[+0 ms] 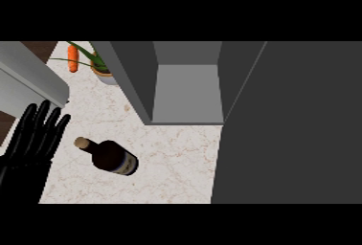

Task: Pick up the wine, place it into the cabinet and close the cabinet

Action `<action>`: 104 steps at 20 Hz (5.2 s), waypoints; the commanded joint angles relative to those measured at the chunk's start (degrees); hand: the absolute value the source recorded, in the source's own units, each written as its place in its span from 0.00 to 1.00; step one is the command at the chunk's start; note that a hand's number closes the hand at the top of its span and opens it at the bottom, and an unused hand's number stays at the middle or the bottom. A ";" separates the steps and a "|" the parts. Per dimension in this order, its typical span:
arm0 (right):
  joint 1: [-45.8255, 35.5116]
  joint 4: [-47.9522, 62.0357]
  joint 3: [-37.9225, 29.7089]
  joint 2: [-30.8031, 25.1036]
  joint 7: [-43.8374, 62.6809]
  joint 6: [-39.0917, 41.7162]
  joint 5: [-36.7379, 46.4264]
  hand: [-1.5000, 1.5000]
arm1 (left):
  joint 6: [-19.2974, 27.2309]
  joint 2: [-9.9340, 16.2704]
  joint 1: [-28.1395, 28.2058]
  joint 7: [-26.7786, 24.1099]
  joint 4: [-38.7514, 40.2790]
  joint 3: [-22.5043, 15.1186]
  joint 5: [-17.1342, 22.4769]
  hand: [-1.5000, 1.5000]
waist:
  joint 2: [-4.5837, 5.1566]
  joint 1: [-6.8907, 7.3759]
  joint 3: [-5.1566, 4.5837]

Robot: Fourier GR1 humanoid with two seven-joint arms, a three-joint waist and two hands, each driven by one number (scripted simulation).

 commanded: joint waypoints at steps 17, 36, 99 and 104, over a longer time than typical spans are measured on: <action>-2.84 -1.40 -2.11 0.37 2.41 0.47 -3.63 0.00 | -11.73 -0.52 -8.98 -23.54 42.63 5.09 -5.65 0.00 | 0.10 -0.10 0.00; -4.76 -6.59 -2.29 -0.03 8.89 -0.66 -3.14 0.00 | -19.80 -1.97 -14.47 -42.59 70.04 6.54 -9.03 0.00 | 0.01 -0.15 0.00; 4.03 -0.90 -1.20 2.28 -1.11 5.14 -2.07 0.00 | -4.50 -7.95 -13.44 -34.54 51.48 -6.34 6.90 1.00 | -0.21 0.23 0.11; 2.86 -1.88 -3.42 1.11 0.08 5.01 -3.69 0.00 | 2.88 -7.97 -7.89 -35.20 44.52 -15.10 8.94 1.00 | -0.07 0.11 0.06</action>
